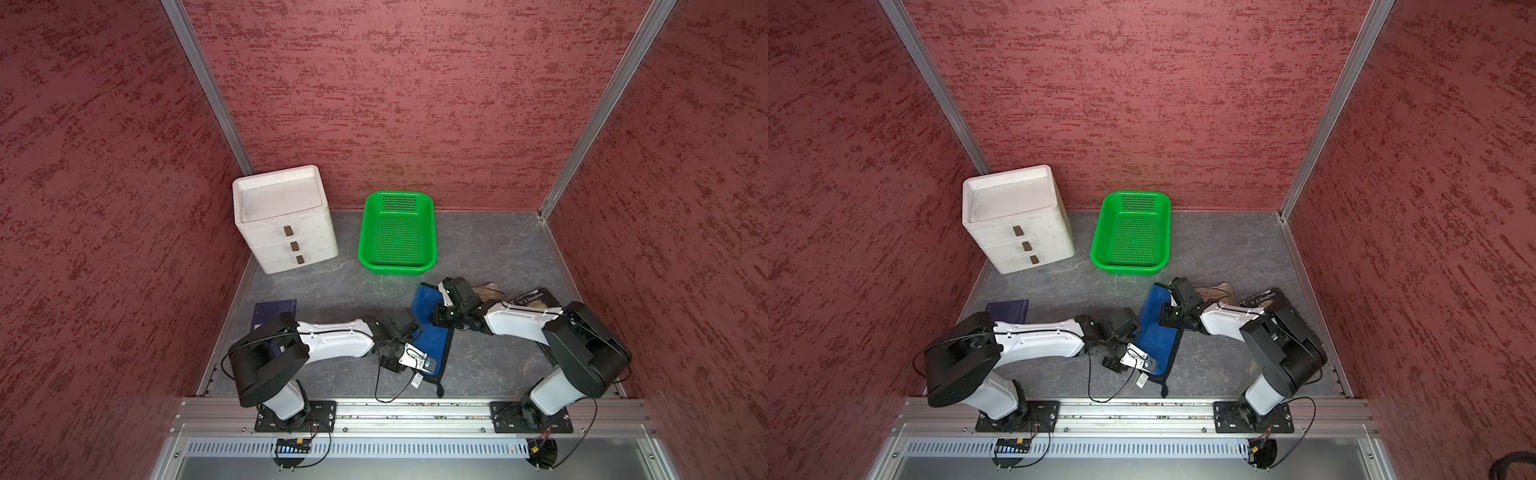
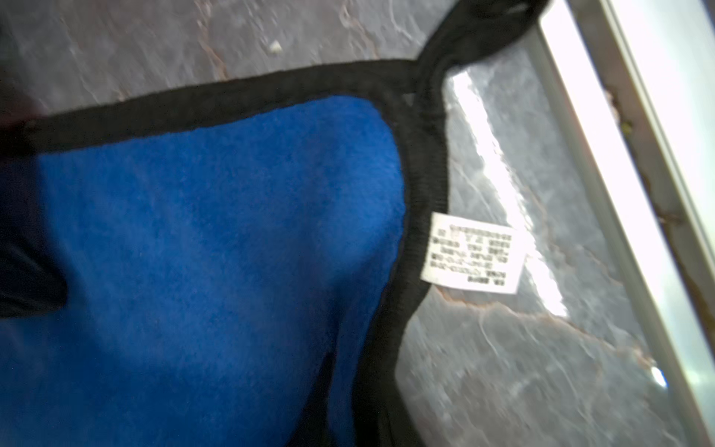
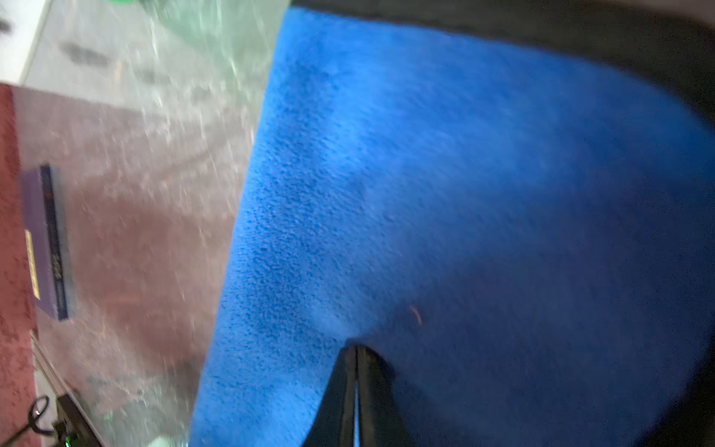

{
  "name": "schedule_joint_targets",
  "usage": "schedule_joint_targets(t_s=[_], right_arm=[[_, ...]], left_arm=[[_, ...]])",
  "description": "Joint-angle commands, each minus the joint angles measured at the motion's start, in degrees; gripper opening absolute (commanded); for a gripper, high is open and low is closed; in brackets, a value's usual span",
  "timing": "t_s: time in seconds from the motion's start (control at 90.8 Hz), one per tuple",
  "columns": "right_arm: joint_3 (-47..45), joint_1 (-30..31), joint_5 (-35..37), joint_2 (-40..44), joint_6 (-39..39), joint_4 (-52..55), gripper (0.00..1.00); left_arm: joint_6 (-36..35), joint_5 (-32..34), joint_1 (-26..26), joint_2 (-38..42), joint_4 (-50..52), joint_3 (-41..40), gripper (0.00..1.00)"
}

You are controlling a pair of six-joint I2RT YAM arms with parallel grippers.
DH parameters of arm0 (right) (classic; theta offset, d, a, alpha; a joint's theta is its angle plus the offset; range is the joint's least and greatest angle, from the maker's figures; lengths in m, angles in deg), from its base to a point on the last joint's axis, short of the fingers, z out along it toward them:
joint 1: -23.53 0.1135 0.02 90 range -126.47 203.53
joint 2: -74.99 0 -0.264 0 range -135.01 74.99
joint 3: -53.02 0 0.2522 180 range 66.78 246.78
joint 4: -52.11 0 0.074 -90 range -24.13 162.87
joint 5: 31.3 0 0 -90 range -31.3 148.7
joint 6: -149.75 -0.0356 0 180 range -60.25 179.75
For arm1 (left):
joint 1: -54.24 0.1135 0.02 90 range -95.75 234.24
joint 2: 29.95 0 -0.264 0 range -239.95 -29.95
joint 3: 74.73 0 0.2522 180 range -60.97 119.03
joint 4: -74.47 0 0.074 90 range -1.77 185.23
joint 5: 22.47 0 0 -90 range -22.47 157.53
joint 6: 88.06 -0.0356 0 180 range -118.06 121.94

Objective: Fold the square dishcloth
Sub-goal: Fold the cleaning item at the center of the board.

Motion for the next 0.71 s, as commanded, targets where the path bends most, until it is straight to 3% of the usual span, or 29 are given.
schedule_joint_targets(t_s=[0.0, 0.11, 0.331, 0.551, 0.694], right_arm=[[1.62, 2.57, 2.76, 4.75, 0.33, 8.12, 0.11], [1.12, 6.43, 4.99, 8.51, -2.29, 8.62, 0.2], [-2.53, 16.9, 6.53, 8.87, -7.52, 4.73, 0.22], [-4.81, 19.24, -3.84, 0.11, -5.96, -2.62, 0.21], [-3.73, 17.93, -2.64, 4.76, -3.74, 3.12, 0.19]], left_arm=[[2.49, -1.33, 0.12, 5.36, 13.34, -1.24, 0.11], [4.61, -5.07, 1.0, 10.18, 19.85, -0.12, 0.08], [5.87, -11.44, 2.95, 16.44, 26.83, 3.05, 0.08], [5.56, -15.34, 7.32, 17.33, 29.43, 4.92, 0.08], [4.92, -17.94, 11.93, 17.35, 29.39, 4.66, 0.08]])
